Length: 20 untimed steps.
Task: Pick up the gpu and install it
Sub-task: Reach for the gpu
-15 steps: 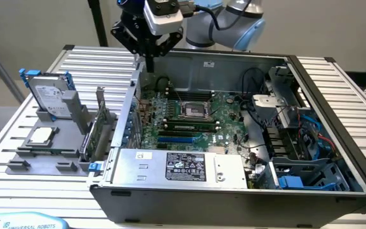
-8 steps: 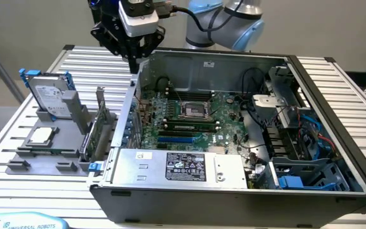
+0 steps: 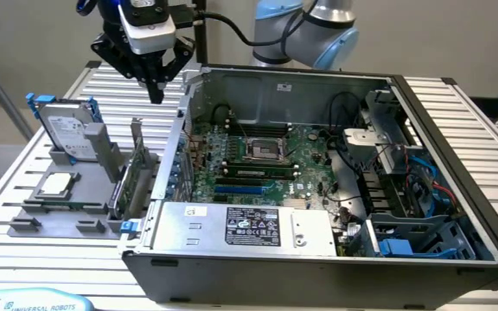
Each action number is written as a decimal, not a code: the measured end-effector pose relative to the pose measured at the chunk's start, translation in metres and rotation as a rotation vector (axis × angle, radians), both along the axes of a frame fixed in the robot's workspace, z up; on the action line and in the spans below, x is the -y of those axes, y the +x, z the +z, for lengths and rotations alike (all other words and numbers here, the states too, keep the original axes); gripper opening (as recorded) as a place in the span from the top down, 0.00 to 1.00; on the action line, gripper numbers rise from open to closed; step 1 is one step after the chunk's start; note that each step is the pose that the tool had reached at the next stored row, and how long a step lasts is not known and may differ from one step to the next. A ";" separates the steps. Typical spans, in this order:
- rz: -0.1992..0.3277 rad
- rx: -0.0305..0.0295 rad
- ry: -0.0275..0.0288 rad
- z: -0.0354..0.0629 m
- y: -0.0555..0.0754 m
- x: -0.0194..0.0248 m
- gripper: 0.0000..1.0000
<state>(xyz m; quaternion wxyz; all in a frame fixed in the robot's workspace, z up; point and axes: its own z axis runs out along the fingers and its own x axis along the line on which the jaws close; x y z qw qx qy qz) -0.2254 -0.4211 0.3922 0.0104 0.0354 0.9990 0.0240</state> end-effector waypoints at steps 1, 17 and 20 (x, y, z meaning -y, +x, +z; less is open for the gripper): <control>0.000 0.0000 0.0000 -0.0002 -0.005 0.0012 0.89; 0.000 -0.0029 -0.0001 -0.0113 -0.067 0.0065 0.89; 0.000 -0.0030 -0.0001 -0.0113 -0.067 0.0065 0.89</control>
